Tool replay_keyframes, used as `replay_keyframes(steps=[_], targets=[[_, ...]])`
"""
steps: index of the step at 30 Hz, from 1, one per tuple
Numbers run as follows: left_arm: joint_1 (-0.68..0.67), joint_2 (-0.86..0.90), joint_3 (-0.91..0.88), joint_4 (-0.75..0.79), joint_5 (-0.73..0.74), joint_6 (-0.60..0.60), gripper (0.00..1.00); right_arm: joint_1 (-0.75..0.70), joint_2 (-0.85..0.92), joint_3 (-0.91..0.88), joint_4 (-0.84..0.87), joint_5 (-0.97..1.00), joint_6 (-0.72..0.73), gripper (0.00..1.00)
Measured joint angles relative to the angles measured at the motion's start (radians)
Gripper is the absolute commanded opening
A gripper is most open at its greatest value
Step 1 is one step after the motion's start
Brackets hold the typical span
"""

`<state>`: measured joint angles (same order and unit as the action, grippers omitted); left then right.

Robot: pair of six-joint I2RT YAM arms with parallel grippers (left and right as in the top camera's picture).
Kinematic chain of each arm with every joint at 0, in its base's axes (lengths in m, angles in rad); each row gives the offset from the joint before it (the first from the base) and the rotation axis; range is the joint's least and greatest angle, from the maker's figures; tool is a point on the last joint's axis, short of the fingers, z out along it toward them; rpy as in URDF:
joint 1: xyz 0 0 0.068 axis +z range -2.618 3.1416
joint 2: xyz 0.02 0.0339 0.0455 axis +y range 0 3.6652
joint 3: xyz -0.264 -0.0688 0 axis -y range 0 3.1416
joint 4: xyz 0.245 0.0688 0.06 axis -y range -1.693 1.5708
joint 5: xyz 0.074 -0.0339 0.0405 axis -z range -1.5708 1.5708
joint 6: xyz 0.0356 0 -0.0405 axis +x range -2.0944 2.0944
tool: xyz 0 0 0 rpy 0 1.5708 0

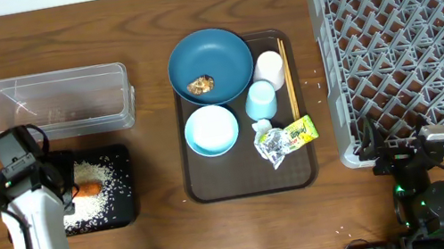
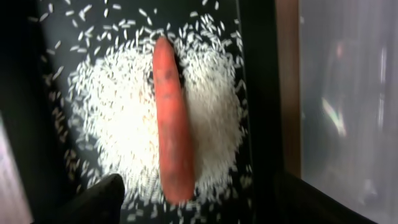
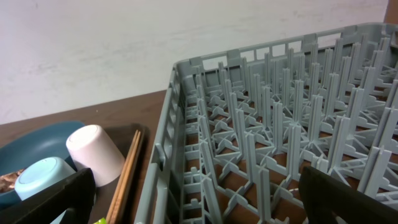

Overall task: Sort waste into correct bins and load items into the dishwasher rack
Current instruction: 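Release the carrot and move the left gripper to the blue bowl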

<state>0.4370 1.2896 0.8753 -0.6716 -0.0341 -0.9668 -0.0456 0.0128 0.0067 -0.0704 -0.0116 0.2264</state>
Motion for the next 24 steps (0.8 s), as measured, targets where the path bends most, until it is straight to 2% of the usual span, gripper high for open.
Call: replay_keyframes(steps=[1,4,10,15,20,24], targets=[[0.000,-0.024,0.000,-0.014,0.019,0.001,0.80,0.000,0.000,0.000,0.000,0.000,0.000,0.99],[0.000,-0.093,0.000,-0.044,0.116,0.020,0.94,0.000,0.000,0.000,0.000,0.000,0.000,0.99],[-0.016,-0.170,0.000,-0.040,0.446,0.055,0.98,0.000,0.000,0.000,0.000,0.000,0.000,0.99],[-0.153,-0.171,0.000,0.019,0.637,0.141,0.98,0.000,0.000,0.000,0.000,0.000,0.000,0.99],[-0.375,-0.170,0.007,0.062,0.684,0.217,0.98,0.000,0.000,0.000,0.000,0.000,0.000,0.99],[-0.557,-0.150,0.076,0.052,0.621,0.264,0.98,0.000,0.000,0.000,0.000,0.000,0.000,0.99]])
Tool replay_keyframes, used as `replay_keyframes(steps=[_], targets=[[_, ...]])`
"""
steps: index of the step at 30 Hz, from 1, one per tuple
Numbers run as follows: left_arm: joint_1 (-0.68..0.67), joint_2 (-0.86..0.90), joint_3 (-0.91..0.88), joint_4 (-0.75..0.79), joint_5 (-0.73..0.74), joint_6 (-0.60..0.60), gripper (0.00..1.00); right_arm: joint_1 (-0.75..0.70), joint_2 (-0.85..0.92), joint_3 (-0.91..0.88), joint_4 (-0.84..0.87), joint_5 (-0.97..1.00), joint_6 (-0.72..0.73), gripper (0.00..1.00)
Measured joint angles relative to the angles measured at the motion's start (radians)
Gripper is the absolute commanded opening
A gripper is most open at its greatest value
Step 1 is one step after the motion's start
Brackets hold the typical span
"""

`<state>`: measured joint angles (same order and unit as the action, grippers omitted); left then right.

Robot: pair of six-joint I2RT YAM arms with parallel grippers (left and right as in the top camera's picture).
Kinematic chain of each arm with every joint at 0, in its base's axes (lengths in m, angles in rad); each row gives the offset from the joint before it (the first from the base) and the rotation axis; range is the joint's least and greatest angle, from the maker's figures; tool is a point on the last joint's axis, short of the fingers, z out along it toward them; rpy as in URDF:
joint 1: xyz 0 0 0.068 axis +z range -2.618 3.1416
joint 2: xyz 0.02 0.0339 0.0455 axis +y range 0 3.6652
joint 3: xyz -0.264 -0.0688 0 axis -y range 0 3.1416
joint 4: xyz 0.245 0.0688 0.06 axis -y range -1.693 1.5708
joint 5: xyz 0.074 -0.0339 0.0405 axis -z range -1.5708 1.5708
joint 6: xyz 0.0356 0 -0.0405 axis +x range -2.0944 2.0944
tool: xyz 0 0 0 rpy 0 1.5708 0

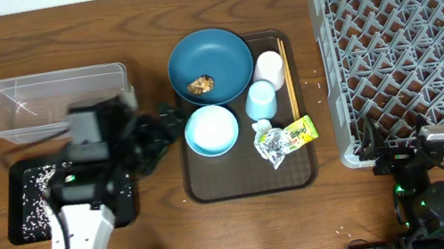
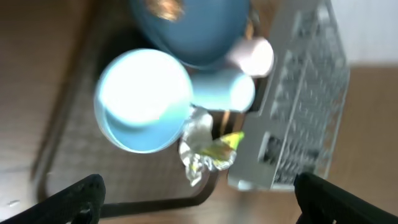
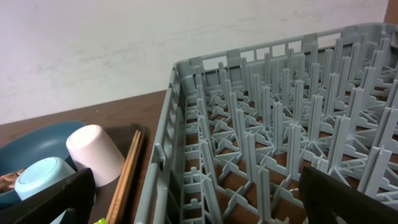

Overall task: Sort waste into correct bins and load items into the dishwasher rack
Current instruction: 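Release the carrot and move the left gripper to the blue bowl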

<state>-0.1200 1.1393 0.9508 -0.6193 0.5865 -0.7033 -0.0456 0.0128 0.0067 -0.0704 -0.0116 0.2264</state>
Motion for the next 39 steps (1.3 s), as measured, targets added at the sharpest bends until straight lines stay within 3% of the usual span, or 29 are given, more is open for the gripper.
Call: replay_keyframes(steps=[3,6,9,13,17,26,39], targets=[[-0.108,0.040,0.116,-0.092,-0.090,0.050,0.98,0.000,0.000,0.000,0.001,0.000,0.000,0.99],[-0.170,0.146,0.318,-0.345,-0.201,0.117,0.98,0.000,0.000,0.000,0.001,0.000,0.000,0.99],[-0.184,0.298,0.534,-0.568,-0.274,0.197,0.98,0.000,0.000,0.000,0.000,0.000,0.000,0.99],[-0.184,0.500,0.774,-0.718,-0.324,0.307,0.98,0.000,0.000,0.000,0.000,0.000,0.000,0.99],[-0.184,0.644,0.898,-0.612,-0.343,0.388,0.98,0.000,0.000,0.000,0.000,0.000,0.000,0.99],[-0.188,0.758,0.912,-0.324,-0.359,0.463,0.98,0.000,0.000,0.000,0.000,0.000,0.000,0.99],[-0.255,0.980,0.914,-0.348,-0.359,0.625,0.98,0.000,0.000,0.000,0.000,0.000,0.000,0.99]])
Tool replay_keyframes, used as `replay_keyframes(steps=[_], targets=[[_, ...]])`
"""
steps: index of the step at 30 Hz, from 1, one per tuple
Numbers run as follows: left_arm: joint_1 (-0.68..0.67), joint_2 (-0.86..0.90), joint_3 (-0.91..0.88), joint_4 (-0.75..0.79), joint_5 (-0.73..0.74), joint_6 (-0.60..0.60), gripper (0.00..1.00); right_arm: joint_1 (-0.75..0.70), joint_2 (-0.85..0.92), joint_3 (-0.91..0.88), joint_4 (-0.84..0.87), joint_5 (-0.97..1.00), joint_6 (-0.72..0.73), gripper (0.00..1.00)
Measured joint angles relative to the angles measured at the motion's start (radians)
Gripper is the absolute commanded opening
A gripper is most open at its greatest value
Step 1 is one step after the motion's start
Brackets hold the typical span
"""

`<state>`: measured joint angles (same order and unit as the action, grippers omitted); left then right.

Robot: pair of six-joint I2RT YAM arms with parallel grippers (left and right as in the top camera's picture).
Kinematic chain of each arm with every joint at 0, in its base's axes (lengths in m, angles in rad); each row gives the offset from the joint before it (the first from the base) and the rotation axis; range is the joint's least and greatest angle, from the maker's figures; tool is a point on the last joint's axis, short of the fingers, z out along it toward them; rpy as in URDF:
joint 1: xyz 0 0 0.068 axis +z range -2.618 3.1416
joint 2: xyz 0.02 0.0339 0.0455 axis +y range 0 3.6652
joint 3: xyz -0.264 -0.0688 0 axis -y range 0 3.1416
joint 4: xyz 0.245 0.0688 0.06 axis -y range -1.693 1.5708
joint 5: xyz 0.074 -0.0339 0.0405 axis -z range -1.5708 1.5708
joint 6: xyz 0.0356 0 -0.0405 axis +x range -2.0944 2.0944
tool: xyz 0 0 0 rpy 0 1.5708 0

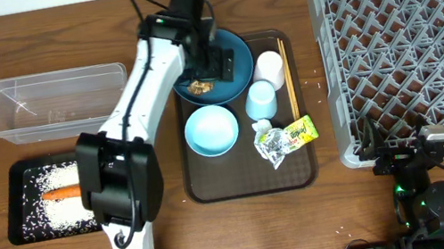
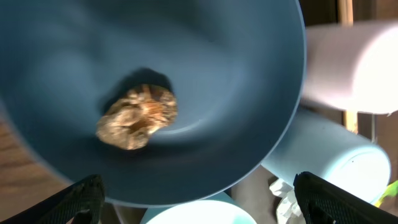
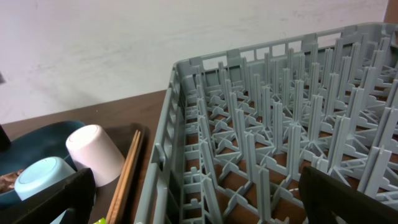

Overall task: Sort waste into correct bins and load items into the dishwasher rack
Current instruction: 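Release the carrot and move the left gripper to the blue bowl, then grasp the rim of the blue bowl with the left gripper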

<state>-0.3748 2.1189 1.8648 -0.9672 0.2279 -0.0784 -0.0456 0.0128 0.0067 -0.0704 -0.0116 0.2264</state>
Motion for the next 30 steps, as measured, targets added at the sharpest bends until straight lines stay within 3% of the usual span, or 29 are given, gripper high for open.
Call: replay_keyframes(steps=[17,30], targets=[[-0.040,0.037,-0.005,-0.027,-0.053,0.182,0.98,0.000,0.000,0.000,0.000,0.000,0.000,0.99],[-0.082,0.105,-0.008,-0.015,-0.090,0.243,0.99,0.000,0.000,0.000,0.000,0.000,0.000,0.99]])
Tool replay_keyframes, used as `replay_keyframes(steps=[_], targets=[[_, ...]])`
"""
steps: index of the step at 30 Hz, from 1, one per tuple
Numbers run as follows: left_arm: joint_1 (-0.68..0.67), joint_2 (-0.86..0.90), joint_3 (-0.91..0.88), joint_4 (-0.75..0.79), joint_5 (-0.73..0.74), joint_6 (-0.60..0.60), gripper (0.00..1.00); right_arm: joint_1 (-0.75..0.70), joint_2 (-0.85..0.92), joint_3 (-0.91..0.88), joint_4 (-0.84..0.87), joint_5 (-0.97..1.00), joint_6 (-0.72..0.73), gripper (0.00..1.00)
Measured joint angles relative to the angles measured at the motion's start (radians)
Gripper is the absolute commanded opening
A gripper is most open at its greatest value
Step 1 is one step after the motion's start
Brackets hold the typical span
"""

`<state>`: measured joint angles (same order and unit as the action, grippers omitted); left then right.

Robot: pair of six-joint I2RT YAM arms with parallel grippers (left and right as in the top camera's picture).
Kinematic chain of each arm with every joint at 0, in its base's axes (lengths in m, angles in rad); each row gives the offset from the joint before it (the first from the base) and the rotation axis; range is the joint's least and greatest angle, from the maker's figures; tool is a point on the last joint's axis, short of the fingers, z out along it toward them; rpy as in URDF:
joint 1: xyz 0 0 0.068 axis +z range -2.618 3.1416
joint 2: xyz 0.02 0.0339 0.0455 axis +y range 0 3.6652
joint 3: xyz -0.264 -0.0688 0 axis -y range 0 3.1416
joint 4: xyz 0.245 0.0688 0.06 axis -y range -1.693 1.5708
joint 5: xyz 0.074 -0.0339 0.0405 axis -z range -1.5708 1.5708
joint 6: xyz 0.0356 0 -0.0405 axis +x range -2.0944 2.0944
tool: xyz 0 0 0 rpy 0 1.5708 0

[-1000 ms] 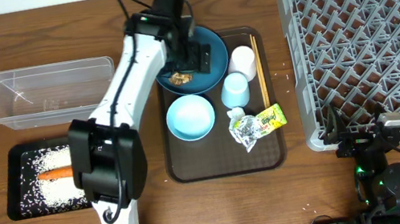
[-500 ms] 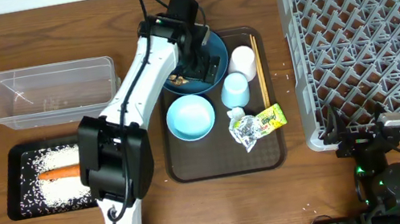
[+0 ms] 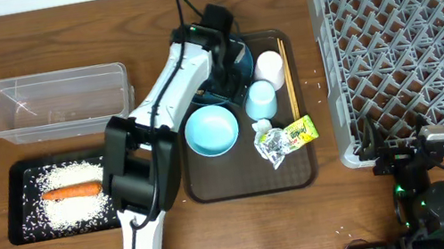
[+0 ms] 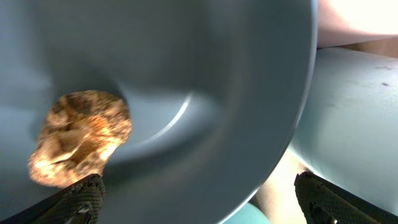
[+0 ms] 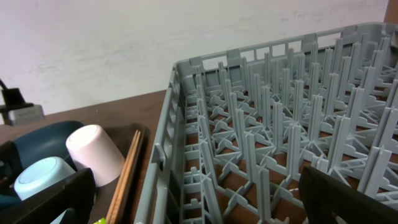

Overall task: Sort waste into correct bins and load items into the dishwasher rack
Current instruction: 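Grasp the rim of the blue bowl with the left gripper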

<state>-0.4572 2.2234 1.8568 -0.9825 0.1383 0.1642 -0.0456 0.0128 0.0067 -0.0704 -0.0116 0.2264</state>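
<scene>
My left gripper (image 4: 199,208) is open and low inside the dark blue bowl (image 4: 205,74). A brown food scrap (image 4: 78,137) lies on the bowl's floor just above the left fingertip (image 4: 78,198), with nothing between the jaws. From overhead my left arm (image 3: 208,50) covers most of that bowl (image 3: 240,56). On the brown tray (image 3: 250,183) are a light blue bowl (image 3: 211,131), a light blue cup (image 3: 260,100), a pale pink cup (image 3: 270,69), chopsticks (image 3: 286,64) and a crumpled wrapper (image 3: 284,141). My right gripper (image 5: 199,205) rests open beside the grey dishwasher rack (image 5: 280,143).
A clear plastic bin (image 3: 56,102) stands at the left. In front of it a black tray (image 3: 27,231) holds rice and a carrot (image 3: 73,192). The rack (image 3: 411,38) fills the right side of the table. Rice grains lie scattered near the rack.
My left gripper has come down closer into the dark blue bowl; the food scrap now looks larger and sits by the left fingertip. The right arm has not moved.
My left gripper was open over the carrot on the rice in the black tray. Then it was between that tray and the brown tray, facing the dishes. Then it hung above the dark blue bowl, and now it is low inside it, still open.
</scene>
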Motion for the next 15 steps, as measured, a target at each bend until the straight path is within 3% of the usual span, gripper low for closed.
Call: replay_keyframes(steps=[3,7,15], targets=[[-0.008,0.012,0.000,0.003,-0.025,0.002,1.00,0.000,0.000,0.000,0.000,0.000,0.000,0.99],[-0.007,0.015,-0.002,0.013,-0.050,0.005,0.88,0.000,0.000,0.000,0.000,0.000,0.000,0.99],[-0.008,0.015,-0.004,0.021,-0.063,0.016,0.77,0.000,0.000,0.000,0.000,0.000,0.000,0.99]])
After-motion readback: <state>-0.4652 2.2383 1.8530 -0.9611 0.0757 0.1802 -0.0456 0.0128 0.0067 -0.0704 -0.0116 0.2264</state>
